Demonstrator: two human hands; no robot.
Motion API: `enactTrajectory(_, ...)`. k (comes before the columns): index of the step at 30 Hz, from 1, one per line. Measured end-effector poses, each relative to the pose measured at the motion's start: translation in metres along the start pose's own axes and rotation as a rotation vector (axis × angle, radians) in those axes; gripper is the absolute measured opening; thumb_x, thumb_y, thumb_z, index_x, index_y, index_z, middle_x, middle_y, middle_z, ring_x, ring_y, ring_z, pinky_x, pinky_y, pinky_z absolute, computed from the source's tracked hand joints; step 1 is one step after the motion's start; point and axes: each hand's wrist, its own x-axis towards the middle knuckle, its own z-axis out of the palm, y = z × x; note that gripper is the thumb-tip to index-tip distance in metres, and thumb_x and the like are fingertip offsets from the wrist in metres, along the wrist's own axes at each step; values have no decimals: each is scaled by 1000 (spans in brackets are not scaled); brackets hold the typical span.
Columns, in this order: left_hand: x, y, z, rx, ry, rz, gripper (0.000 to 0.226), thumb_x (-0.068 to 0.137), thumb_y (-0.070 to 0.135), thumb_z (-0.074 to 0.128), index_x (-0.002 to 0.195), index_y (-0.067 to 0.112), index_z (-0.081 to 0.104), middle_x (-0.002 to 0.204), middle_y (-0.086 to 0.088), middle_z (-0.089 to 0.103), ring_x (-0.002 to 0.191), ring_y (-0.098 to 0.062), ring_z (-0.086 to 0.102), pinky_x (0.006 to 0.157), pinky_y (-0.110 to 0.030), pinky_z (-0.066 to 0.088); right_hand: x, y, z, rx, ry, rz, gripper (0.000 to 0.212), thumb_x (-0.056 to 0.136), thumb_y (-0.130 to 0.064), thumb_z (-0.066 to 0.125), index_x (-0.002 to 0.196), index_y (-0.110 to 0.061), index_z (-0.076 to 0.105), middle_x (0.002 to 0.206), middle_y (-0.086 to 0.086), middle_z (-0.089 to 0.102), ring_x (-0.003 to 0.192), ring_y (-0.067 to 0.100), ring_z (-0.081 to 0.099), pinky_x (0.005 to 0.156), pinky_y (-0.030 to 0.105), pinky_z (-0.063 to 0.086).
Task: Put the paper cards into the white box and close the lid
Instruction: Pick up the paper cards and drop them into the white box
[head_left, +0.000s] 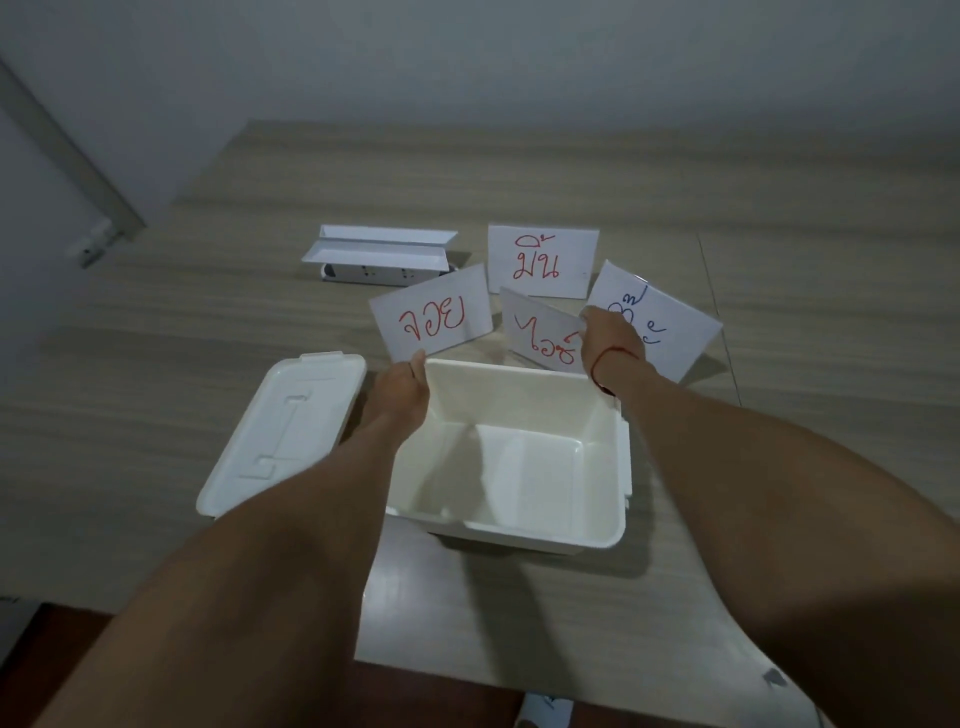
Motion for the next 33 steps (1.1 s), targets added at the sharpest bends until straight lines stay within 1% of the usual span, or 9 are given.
enactTrajectory(7,-7,1,-19,120,-142,-64,36,96,19,38,120,0,57,119,-21,65,105,-37,63,88,-41,55,-22,-25,-59,158,95,-140,28,96,-6,45,121,-7,54,122,20,62,111,34,58,89,36,47)
enactTrajectory(11,-27,1,-25,149,-234,-6,30,97,7,39,121,-2,56,116,-16,63,105,-32,61,74,-29,44,-47,-33,-98,288,91,-158,30,95,-12,47,123,-11,58,126,17,61,113,33,59,87,31,47)
enactTrajectory(17,-30,-14,-22,59,-257,53,31,93,7,43,121,-3,54,118,-17,63,106,-34,63,80,-34,54,-91,-20,-98,207,-219,-132,28,91,-20,54,117,-18,62,127,8,60,115,28,59,99,38,49)
enactTrajectory(20,-35,-17,-23,78,-233,74,33,93,3,40,123,-3,52,120,-19,61,108,-36,61,73,-32,47,-114,-12,-79,86,-378,-80,35,91,-25,55,125,-19,60,133,4,55,120,27,56,99,34,46)
enactTrajectory(23,-40,-16,-22,45,-220,100,38,96,5,37,131,-4,47,131,-23,56,117,-36,57,84,-36,46,-130,-9,-55,119,-580,-24,38,90,-20,59,128,-15,58,133,7,55,121,28,57,96,34,50)
enactTrajectory(26,-43,-18,-17,0,-177,93,38,100,13,34,134,-1,46,130,-24,56,115,-38,56,83,-36,45,-130,-3,-25,76,-775,13,33,85,-13,66,117,-18,67,120,7,63,112,25,63,101,40,51)
enactTrajectory(29,-46,-18,-12,-21,-109,98,37,101,16,33,132,1,46,124,-23,59,99,-33,57,75,-33,40,-119,12,7,35,-775,115,22,75,-26,69,97,-32,72,109,-1,71,99,20,67,95,38,54)
enactTrajectory(31,-47,-17,-11,-32,-88,93,37,103,20,31,129,1,48,122,-22,59,88,-25,50,74,-33,38,-130,1,-8,84,-886,80,24,83,-19,68,106,-24,69,97,-3,70,98,16,63,88,29,51)
enactTrajectory(33,-45,-16,-9,-36,-72,101,38,103,22,28,127,2,49,120,-22,60,87,-22,47,73,-33,38,-132,-5,-24,192,-886,104,33,90,-12,62,122,-9,63,101,-2,66,99,14,60,88,29,50)
